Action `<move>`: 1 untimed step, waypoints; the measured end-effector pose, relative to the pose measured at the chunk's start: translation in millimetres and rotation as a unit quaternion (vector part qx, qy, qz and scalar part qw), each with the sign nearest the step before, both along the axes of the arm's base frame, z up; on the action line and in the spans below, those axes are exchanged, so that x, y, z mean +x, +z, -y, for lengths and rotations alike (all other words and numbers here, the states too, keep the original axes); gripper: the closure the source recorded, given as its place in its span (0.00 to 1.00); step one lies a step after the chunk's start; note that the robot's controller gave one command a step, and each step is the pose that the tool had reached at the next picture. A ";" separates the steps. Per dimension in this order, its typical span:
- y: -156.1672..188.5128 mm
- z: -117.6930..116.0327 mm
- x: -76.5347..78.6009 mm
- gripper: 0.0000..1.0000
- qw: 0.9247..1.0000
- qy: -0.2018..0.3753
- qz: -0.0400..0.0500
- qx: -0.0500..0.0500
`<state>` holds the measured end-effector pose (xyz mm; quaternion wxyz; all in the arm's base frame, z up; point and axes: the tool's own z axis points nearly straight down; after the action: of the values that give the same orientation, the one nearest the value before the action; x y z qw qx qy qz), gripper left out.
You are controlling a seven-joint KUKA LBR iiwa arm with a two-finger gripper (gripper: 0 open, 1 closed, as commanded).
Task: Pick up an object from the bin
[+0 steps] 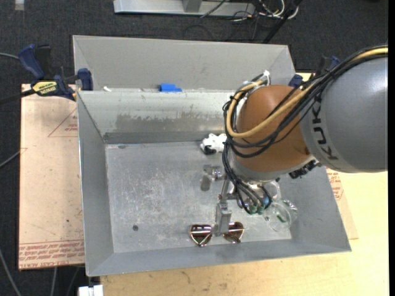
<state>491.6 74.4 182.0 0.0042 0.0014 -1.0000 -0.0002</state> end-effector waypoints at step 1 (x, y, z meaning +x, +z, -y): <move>4.2 0.5 1.8 0.00 1.000 -0.001 0.004 0.000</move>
Offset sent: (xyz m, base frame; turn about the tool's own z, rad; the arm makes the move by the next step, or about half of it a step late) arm -0.0103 -0.0151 -0.1120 -0.2282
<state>493.5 74.0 186.2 0.0000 0.0001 -1.0000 -0.0006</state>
